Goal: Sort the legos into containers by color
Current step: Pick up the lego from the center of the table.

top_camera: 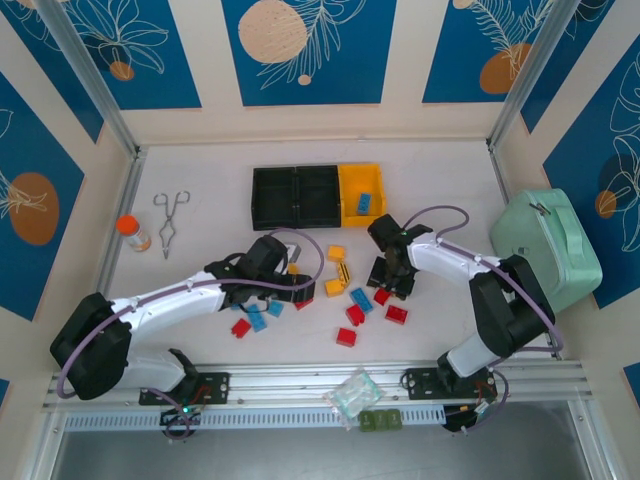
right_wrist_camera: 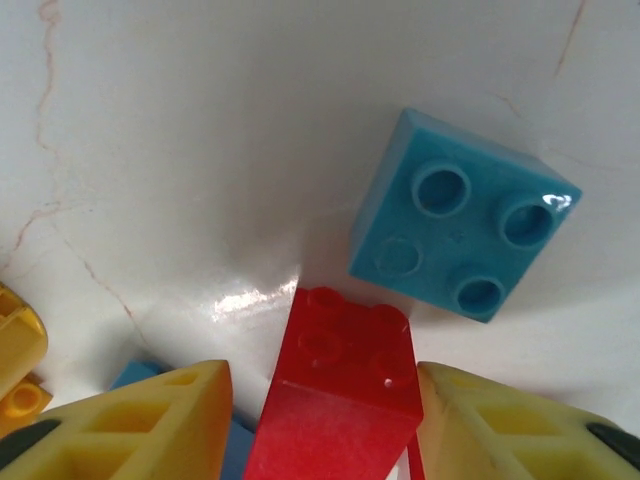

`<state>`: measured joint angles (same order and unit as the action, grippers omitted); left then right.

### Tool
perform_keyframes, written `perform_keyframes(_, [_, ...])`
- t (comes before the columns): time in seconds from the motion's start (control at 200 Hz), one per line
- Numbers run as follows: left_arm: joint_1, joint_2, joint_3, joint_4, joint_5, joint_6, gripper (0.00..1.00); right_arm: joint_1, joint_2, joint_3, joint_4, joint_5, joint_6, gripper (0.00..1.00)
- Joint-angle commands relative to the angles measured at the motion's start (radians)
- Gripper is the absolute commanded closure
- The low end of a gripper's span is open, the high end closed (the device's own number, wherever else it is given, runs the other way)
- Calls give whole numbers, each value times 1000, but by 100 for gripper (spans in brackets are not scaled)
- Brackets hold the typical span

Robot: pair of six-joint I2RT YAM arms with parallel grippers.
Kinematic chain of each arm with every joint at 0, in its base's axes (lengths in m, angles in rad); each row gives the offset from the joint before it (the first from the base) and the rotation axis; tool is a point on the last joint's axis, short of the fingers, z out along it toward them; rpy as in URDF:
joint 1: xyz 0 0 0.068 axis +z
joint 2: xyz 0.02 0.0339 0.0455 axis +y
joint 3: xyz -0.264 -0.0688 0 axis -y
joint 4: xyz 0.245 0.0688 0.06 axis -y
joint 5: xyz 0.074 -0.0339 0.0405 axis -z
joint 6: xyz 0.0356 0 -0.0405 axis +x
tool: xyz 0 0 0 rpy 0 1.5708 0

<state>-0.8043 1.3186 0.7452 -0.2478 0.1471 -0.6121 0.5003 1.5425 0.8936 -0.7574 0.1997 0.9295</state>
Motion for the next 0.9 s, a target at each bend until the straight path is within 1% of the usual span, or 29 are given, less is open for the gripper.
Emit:
perform_keyframes(0.0, [-12, -4, -15, 2, -27, -6, 30, 14, 21, 0, 9, -16, 17, 56])
perform_keyframes(0.065, [-12, -9, -21, 2, -38, -11, 30, 19, 25, 8, 7, -17, 13, 63])
perform_keyframes(0.135, [-12, -17, -26, -8, -51, -18, 30, 28, 17, 19, -6, 0, 10, 66])
perform_keyframes(0.29, [-10, -37, -38, -15, -77, -42, 30, 43, -16, 66, -46, 35, -12, 68])
perform_keyframes(0.315, [-11, -41, -40, -16, -83, -46, 30, 44, -21, 78, -52, 40, -15, 70])
perform_keyframes(0.46, [-5, -78, -42, -47, -149, -72, 30, 55, -29, 156, -75, 59, -49, 70])
perform_keyframes(0.6, [14, -126, -52, -82, -199, -97, 30, 67, 3, 249, -80, 66, -86, 70])
perform_keyframes(0.775, [64, -191, -67, -133, -221, -129, 30, 86, 88, 402, -91, 72, -141, 71])
perform_keyframes(0.895, [113, -235, -82, -148, -205, -141, 29, 96, 164, 519, -101, 72, -175, 71])
